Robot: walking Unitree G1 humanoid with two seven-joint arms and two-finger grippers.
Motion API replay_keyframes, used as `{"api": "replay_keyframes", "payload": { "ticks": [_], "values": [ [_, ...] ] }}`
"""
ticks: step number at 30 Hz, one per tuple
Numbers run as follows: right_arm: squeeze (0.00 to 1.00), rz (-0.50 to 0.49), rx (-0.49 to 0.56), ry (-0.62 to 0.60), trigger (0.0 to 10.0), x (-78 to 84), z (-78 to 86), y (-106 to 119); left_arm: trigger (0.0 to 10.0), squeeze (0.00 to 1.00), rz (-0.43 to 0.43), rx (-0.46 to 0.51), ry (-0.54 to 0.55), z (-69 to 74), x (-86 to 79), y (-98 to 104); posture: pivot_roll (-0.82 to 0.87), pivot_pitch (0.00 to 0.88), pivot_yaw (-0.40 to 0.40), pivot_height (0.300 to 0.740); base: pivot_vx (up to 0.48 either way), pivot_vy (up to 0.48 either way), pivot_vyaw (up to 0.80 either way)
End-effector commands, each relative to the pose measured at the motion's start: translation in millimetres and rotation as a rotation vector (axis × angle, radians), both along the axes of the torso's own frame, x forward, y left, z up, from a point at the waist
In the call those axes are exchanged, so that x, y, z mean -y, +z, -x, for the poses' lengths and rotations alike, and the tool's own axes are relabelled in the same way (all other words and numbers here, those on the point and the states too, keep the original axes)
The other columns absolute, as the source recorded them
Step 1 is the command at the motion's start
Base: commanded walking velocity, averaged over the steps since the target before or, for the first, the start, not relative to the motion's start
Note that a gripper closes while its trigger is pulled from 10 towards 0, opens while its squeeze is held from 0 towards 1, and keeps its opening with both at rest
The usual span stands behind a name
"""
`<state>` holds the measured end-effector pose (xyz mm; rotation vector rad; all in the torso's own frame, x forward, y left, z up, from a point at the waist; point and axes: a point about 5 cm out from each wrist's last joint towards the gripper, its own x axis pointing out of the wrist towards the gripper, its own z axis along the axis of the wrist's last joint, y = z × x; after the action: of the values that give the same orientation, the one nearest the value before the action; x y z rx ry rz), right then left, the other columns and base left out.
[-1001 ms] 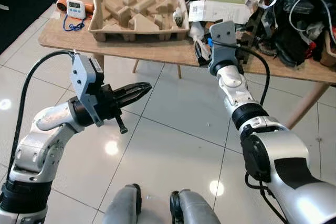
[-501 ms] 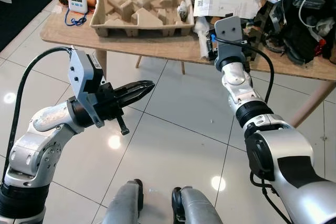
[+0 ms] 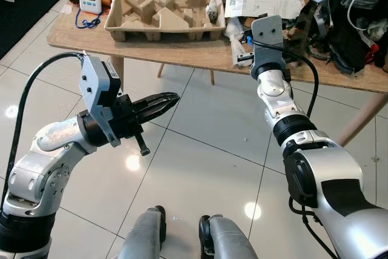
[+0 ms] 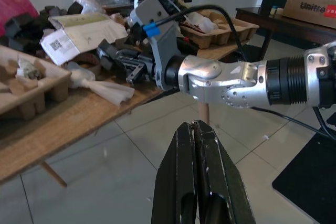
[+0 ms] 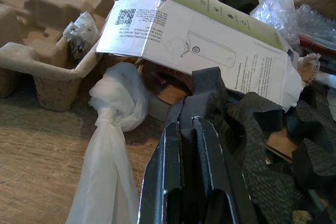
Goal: Picking trash to rubbish bin
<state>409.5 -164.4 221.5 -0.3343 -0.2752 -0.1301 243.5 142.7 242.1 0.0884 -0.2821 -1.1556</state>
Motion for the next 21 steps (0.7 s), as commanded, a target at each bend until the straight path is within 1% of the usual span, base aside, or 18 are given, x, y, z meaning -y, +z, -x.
{"api": "replay_keyframes", "payload": {
  "ticks": [1,3,5,7,8,10,11,13,15,18,21],
  "values": [
    [0.00,-0.004,0.008,-0.011,0.0,3.3,0.2,0.8,10.0,0.00,-0.018,0.001,-0.018,3.6,1.5,0.7,0.20,0.269,0.021,0.740,0.000,0.000,0.00],
    [0.00,-0.010,0.012,-0.007,0.0,3.5,0.0,2.1,10.0,0.00,-0.018,0.003,-0.020,3.4,2.0,1.2,0.20,0.267,0.021,0.740,0.000,0.000,0.00],
    [0.00,-0.034,0.022,0.011,0.0,2.8,-0.3,5.1,10.0,0.00,-0.020,0.007,-0.023,2.6,2.6,1.8,0.19,0.264,0.020,0.740,0.000,0.000,0.00],
    [0.00,-0.083,0.041,0.053,0.0,0.0,-0.4,9.5,10.0,0.00,-0.018,0.012,-0.026,2.2,3.6,2.6,0.19,0.260,0.020,0.740,0.000,0.000,0.00],
    [0.00,-0.083,0.041,0.053,0.0,0.0,-0.4,9.5,10.0,0.00,-0.018,0.012,-0.026,2.2,3.6,2.6,0.19,0.260,0.020,0.740,0.000,0.000,0.00],
    [0.00,-0.177,0.074,0.099,0.0,-0.4,-0.3,16.4,10.0,0.00,-0.014,0.017,-0.031,1.9,5.3,3.6,0.19,0.249,0.019,0.740,0.000,0.000,0.00],
    [0.00,-0.177,0.074,0.099,0.0,-0.4,-0.3,16.4,10.0,0.00,-0.014,0.017,-0.031,1.9,5.3,3.6,0.19,0.249,0.019,0.740,0.000,0.000,0.00],
    [0.00,-0.294,0.121,0.147,0.0,3.8,0.4,25.5,10.0,0.00,-0.001,0.024,-0.037,1.2,6.6,5.9,0.18,0.241,0.017,0.740,0.000,0.000,0.00],
    [0.00,-0.350,0.168,0.184,0.0,8.9,2.0,34.0,10.0,0.00,0.004,0.029,-0.041,0.2,7.8,6.6,0.18,0.231,0.015,0.740,0.000,0.000,0.00],
    [0.00,-0.378,0.193,0.205,0.0,12.5,3.3,38.7,10.0,0.00,0.007,0.033,-0.045,-0.7,8.9,6.9,0.17,0.224,0.014,0.740,0.000,0.000,0.00],
    [0.00,-0.374,0.209,0.227,0.0,15.4,5.0,41.7,10.0,0.00,0.020,0.037,-0.049,-1.4,9.5,8.3,0.17,0.218,0.014,0.740,0.000,0.000,0.00]
  ]
}}
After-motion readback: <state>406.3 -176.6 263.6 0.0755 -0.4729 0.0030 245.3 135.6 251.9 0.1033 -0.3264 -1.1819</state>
